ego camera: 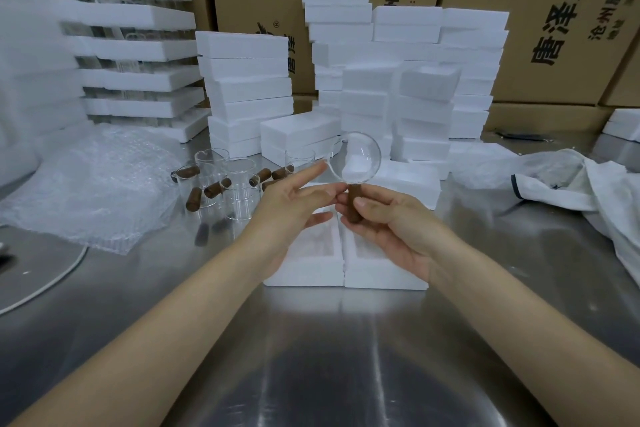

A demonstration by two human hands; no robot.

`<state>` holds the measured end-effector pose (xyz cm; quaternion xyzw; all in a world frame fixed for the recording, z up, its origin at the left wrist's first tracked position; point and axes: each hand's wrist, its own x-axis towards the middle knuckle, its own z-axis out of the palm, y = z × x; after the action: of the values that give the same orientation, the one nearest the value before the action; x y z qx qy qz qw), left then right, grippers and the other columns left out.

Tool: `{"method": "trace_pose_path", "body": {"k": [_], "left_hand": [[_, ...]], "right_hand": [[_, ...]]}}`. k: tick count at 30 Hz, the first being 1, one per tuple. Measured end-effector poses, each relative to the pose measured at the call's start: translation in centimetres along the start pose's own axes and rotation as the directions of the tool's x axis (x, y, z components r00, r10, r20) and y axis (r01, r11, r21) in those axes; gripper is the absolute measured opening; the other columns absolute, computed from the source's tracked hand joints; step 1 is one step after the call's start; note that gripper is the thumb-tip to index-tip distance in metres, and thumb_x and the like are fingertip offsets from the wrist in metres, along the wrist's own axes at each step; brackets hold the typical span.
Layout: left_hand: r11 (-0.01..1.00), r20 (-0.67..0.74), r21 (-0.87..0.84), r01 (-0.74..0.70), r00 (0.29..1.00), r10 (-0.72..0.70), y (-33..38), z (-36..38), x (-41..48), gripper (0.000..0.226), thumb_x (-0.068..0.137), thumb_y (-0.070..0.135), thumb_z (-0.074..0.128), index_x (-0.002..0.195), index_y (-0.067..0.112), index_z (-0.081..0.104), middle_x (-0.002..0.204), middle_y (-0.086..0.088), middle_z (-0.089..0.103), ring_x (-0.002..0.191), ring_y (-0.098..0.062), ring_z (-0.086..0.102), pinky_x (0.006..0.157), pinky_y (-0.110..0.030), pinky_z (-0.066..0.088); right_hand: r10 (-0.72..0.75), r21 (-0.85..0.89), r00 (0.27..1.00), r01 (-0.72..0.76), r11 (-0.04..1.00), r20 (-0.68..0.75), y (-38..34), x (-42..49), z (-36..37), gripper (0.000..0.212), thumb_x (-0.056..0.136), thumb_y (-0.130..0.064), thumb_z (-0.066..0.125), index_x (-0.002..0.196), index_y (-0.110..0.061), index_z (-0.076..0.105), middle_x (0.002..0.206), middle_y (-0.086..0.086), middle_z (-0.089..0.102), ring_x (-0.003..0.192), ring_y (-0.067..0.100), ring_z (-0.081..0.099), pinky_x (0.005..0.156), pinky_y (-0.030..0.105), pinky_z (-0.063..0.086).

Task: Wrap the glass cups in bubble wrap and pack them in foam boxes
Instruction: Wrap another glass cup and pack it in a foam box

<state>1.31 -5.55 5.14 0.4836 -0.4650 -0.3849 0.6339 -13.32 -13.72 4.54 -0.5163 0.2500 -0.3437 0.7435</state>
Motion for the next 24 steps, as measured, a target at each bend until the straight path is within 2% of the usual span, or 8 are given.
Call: {"method": "trace_pose_path", "body": {"k": [11, 14, 18, 21, 24], "left_hand": [[1.0, -0.013, 0.004, 0.014, 1.0, -0.014, -0.1, 0.0, 0.1, 0.045, 0.09, 0.011, 0.064, 0.13, 0.026, 0.049, 0.107, 0.005, 0.073, 0.102, -0.007, 0.067, 0.073, -0.015, 0.054], [1.0, -0.045, 0.003, 0.028, 0.999, -0.027, -0.2, -0.1, 0.3, 0.046, 0.089, 0.012, 0.066, 0.129, 0.024, 0.05, 0.105, 0.005, 0.073, 0.098, -0.006, 0.068, 0.071, -0.015, 0.054], [0.999, -0.074, 0.001, 0.038, 0.997, -0.038, -0.1, -0.1, 0.3, 0.034, 0.09, 0.019, 0.064, 0.123, 0.02, 0.057, 0.097, 0.001, 0.072, 0.083, -0.006, 0.068, 0.068, -0.016, 0.052], [0.999, -0.055, 0.027, 0.022, 0.998, -0.02, -0.1, 0.1, 0.2, 0.03, 0.091, 0.022, 0.062, 0.122, 0.02, 0.06, 0.096, -0.004, 0.07, 0.08, -0.006, 0.066, 0.072, -0.02, 0.048], [0.999, -0.086, 0.033, 0.017, 0.996, -0.014, -0.2, 0.2, 0.2, 0.03, 0.091, 0.023, 0.062, 0.122, 0.019, 0.061, 0.09, 0.0, 0.067, 0.075, -0.004, 0.063, 0.068, -0.017, 0.048]], "right_hand": [[-0.013, 0.009, 1.0, 0.013, 1.0, 0.015, -0.1, -0.2, 0.1, 0.025, 0.094, 0.005, 0.05, 0.113, 0.001, 0.065, 0.105, 0.014, 0.069, 0.095, 0.018, 0.067, 0.086, 0.027, 0.056], [-0.029, 0.025, 0.999, 0.028, 0.999, 0.044, -0.3, -0.4, 0.3, 0.024, 0.096, 0.002, 0.047, 0.111, 0.0, 0.065, 0.104, 0.013, 0.07, 0.092, 0.017, 0.068, 0.08, 0.025, 0.057], [-0.066, -0.104, 0.992, 0.077, 0.992, 0.103, -0.4, -0.7, 0.8, 0.027, 0.1, -0.004, 0.041, 0.111, -0.009, 0.065, 0.105, 0.005, 0.073, 0.092, 0.01, 0.069, 0.07, 0.018, 0.053], [-0.09, -0.133, 0.987, 0.108, 0.985, 0.135, -0.4, -0.8, 1.0, 0.03, 0.1, -0.001, 0.038, 0.118, -0.005, 0.062, 0.102, 0.004, 0.073, 0.087, 0.008, 0.068, 0.064, 0.017, 0.05], [-0.091, -0.102, 0.991, 0.101, 0.99, 0.102, -0.4, -0.7, 1.0, 0.028, 0.1, -0.001, 0.038, 0.118, -0.004, 0.06, 0.098, 0.008, 0.074, 0.082, 0.012, 0.069, 0.063, 0.019, 0.052]]}}
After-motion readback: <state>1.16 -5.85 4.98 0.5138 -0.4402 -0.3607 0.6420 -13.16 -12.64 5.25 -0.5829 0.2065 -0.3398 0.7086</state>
